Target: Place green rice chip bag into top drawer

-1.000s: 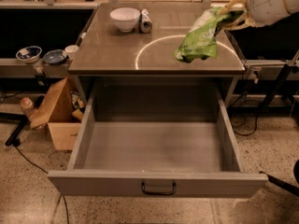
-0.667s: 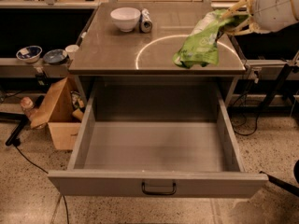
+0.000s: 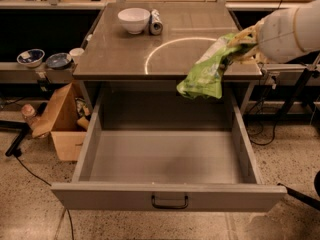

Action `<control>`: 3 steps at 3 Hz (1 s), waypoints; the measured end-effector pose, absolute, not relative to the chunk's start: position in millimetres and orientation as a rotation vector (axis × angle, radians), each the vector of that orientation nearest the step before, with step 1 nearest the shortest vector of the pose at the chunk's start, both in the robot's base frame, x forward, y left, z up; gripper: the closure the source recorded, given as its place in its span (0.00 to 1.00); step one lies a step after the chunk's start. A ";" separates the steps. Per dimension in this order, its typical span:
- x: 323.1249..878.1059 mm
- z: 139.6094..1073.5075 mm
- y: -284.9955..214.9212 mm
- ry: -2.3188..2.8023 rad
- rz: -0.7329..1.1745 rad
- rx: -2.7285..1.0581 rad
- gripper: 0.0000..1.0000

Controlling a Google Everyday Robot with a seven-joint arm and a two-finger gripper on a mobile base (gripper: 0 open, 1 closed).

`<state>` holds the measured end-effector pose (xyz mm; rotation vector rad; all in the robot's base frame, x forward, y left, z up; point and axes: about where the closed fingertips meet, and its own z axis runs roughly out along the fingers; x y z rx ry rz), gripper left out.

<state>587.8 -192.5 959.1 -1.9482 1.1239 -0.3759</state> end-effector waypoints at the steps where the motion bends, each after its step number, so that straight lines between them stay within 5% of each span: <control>1: 592.6 907.6 -190.3 1.226 -0.466 -1.985 1.00; 3: 599.6 815.4 -188.0 1.384 -0.472 -2.059 1.00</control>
Offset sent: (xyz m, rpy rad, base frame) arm 0.0185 -0.0019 -0.1681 -0.2182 0.1246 -0.2268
